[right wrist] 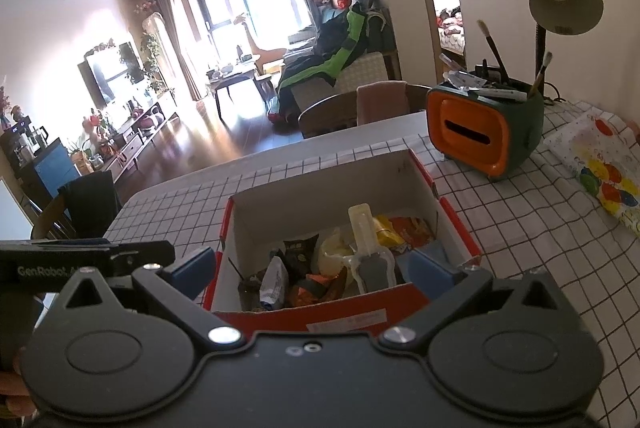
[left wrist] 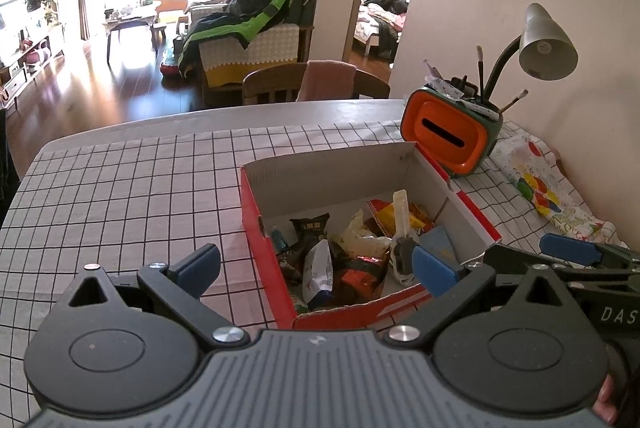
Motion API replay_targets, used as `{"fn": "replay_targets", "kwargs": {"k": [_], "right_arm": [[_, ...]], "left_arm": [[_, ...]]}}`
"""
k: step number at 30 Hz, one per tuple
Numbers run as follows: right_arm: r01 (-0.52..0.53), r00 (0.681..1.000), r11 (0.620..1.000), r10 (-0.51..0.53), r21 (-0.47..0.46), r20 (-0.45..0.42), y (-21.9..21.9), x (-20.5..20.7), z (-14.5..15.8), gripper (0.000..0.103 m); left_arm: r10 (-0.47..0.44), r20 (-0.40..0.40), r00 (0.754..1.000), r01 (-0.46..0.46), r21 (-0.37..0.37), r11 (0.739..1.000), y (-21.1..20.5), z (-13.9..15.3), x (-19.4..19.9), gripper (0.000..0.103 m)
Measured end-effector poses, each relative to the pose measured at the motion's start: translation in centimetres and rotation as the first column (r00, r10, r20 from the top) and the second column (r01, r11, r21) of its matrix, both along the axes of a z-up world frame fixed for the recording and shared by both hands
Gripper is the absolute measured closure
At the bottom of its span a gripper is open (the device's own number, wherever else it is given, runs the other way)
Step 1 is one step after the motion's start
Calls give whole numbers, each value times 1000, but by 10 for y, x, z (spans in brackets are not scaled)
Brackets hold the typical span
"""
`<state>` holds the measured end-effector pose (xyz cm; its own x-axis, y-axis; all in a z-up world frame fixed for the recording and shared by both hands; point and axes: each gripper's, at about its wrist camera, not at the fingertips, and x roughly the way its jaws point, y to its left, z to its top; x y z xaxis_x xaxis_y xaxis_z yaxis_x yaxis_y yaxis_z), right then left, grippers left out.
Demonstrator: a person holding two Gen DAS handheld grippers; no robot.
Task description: Organize snacks
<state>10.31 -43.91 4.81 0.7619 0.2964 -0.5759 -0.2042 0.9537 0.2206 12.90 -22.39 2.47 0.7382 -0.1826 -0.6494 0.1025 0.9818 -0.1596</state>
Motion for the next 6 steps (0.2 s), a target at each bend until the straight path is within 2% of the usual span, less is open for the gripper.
{"fn": "replay_targets", "kwargs": {"k": [6], "right_arm": [[3, 1000, 1000, -3, 1, -6, -1, 0, -1, 0]], "left_arm": [[7, -1, 1000, -7, 2, 1000, 0, -1, 1, 0]]}}
